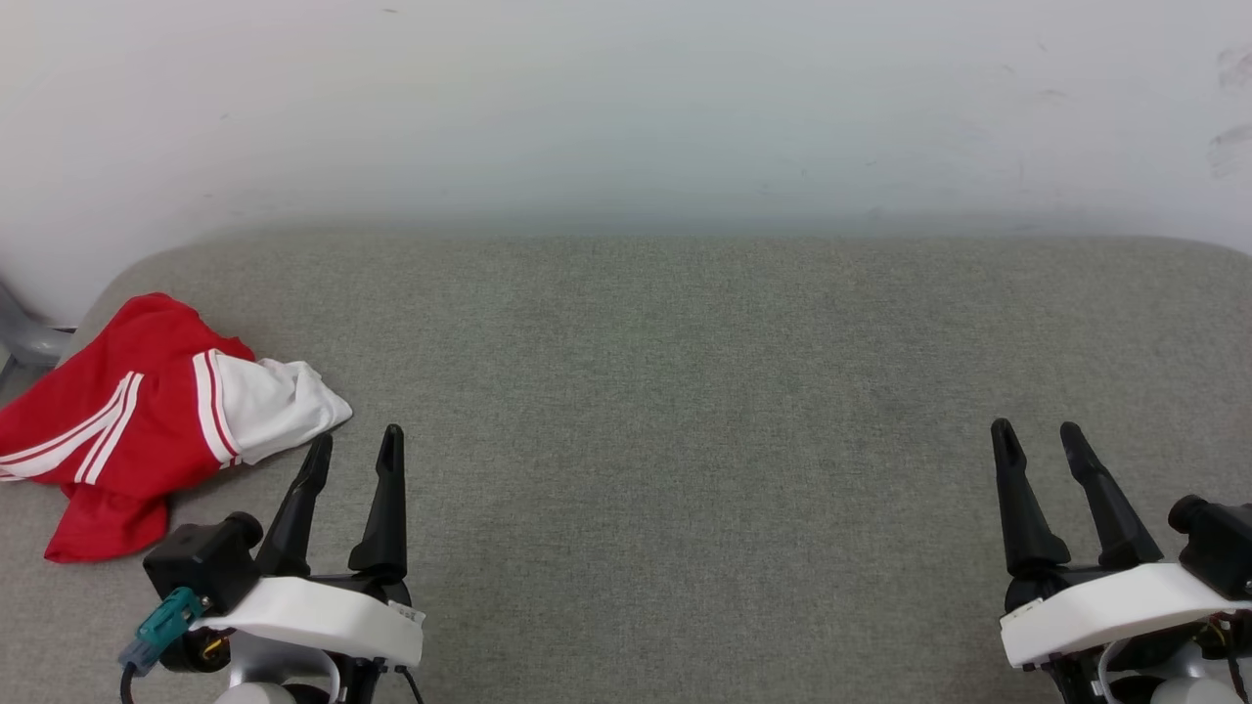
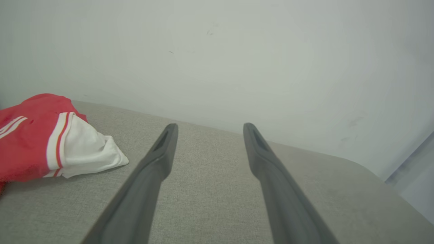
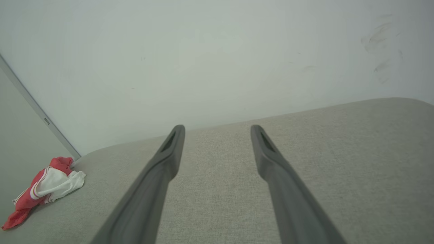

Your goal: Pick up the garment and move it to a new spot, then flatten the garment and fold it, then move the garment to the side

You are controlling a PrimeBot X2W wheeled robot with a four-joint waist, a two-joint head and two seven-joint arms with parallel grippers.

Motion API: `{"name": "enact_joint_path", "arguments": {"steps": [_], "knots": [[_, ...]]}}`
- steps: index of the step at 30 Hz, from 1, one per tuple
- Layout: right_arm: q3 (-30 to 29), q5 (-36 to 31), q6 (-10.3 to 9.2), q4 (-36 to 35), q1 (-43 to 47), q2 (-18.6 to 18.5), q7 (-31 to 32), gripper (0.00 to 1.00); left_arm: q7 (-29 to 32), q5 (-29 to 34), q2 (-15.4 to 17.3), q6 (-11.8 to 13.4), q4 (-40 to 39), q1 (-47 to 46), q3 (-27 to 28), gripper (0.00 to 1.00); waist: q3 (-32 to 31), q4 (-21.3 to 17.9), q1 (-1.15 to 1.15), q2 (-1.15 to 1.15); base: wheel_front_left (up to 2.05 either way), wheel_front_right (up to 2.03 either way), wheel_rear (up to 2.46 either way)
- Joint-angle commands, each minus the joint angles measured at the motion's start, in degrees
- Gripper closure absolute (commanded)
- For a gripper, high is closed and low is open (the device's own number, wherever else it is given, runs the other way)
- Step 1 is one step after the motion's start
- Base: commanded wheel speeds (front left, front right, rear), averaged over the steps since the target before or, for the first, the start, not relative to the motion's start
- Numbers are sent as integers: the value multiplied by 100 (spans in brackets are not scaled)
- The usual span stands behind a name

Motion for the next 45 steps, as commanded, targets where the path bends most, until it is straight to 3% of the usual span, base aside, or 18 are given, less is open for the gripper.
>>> {"name": "enact_joint_path", "arguments": {"steps": [1,27,45], "knots": [[-6,-132,-1,-97,19,1,26,0,-47,129,41,7,-71,25,-5,0,0,2,0,0,0,0,0],[-167,-1229,-2,-400,239,5,190,0,-386,1337,72,-18,63,40,-193,0,-16,85,0,0,0,0,0],[-219,-1669,-3,-469,325,7,71,0,-580,1647,-38,-69,158,43,-112,0,-17,198,0,0,0,0,0]]}}
